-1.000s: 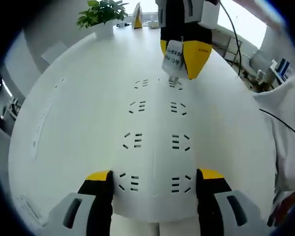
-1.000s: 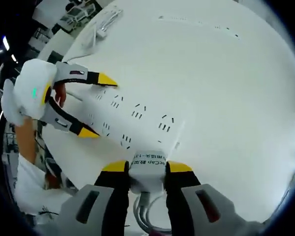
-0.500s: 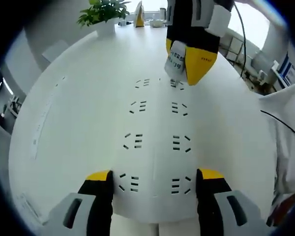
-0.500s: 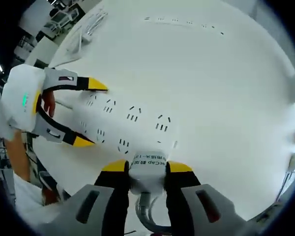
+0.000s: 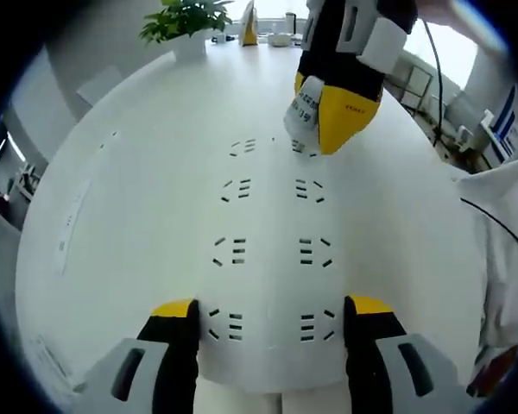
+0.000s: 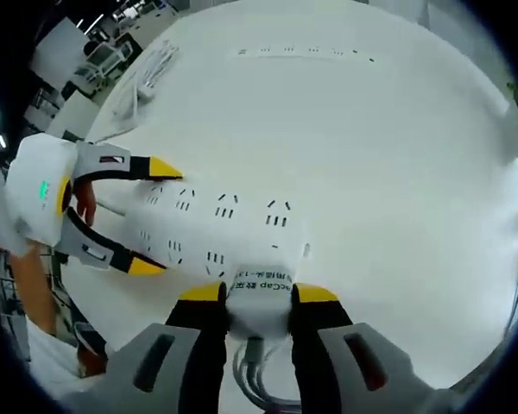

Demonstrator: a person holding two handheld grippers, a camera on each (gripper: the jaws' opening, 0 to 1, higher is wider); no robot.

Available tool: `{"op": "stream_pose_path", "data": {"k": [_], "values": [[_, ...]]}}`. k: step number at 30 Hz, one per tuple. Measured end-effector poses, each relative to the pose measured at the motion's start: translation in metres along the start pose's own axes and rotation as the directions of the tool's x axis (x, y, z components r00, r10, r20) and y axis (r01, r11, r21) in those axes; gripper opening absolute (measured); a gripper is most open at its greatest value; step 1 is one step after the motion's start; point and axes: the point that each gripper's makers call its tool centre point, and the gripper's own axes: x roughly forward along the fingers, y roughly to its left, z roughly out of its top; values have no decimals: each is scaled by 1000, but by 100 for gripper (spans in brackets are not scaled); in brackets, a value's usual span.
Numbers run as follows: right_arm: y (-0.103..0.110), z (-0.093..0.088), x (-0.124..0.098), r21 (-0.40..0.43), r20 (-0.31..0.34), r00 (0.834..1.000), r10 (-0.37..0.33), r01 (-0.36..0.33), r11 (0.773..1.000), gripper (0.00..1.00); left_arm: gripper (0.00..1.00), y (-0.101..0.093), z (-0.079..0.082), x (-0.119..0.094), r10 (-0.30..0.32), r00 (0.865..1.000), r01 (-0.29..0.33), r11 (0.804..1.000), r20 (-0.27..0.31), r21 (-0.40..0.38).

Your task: Straighten the power strip on the desk, plug the charger into it

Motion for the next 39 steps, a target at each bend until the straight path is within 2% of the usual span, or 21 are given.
{"op": "stream_pose_path", "data": {"k": [8, 13, 14, 15, 16, 22, 24, 25, 27, 29, 32, 35, 36, 37, 38, 39], "values": [[-3, 11, 2, -12, -14, 1000, -26, 26, 1000, 26, 68, -3, 1, 1, 3, 1000, -3, 1000, 1, -6], [-4, 14, 3, -49, -24, 998, -50, 49, 998, 26, 68, -7, 1, 1, 5, 1000, -5, 1000, -4, -6], [-4, 2, 14, -20, -76, 997, -30, 28, 999, 26, 68, -9, 1, 1, 3, 1000, -3, 1000, -3, -8], [1, 17, 10, 48, -21, 1000, 8, -7, 999, 26, 68, -10, 1, 1, 4, 1000, -4, 1000, -1, -6], [-5, 17, 8, 26, 3, 999, -35, 35, 999, 26, 68, -10, 1, 1, 6, 1000, -6, 1000, 1, -11], [-5, 19, 11, -36, -19, 1000, -10, 9, 999, 28, 69, -14, 1, 1, 9, 1000, -9, 1000, 3, -27], [-8, 19, 11, -88, -1, 1000, -21, 21, 996, 29, 69, -14, 1, 1, 10, 1000, -10, 999, 3, -31], [-8, 18, 11, -151, 23, 1000, -17, 20, 988, 30, 69, -14, 1, 1, 11, 1000, -11, 999, 6, -32], [-1, 11, 7, -192, 26, 999, 40, -34, 981, 32, 69, -15, 0, 1, 11, 1000, -10, 999, 13, -35], [-6, 13, 1, -159, 26, 999, 47, -42, 986, 32, 69, -16, 0, 1, 11, 1000, -10, 999, 16, -37], [-6, 12, -9, -148, 59, 996, 74, -64, 987, 28, 69, -18, 0, 1, 11, 1000, -10, 999, 16, -37], [-13, 16, -13, -155, 73, 995, 71, -59, 986, 32, 69, -20, 0, 1, 11, 1000, -11, 999, 18, -37], [-11, 16, -12, -136, 73, 993, 88, -78, 988, 29, 69, -21, -1, 1, 12, 1000, -11, 999, 18, -37], [0, 14, -12, -108, 63, 987, 150, -143, 984, 26, 69, -19, 0, 2, 11, 1000, -11, 999, 17, -37], [-7, 17, -11, -128, 63, 992, 111, -102, 987, 26, 69, -18, 0, 2, 11, 1000, -11, 999, 16, -37], [-6, 19, -11, -134, 65, 993, 100, -90, 987, 26, 69, -18, 0, 2, 12, 1000, -11, 999, 16, -37]]}}
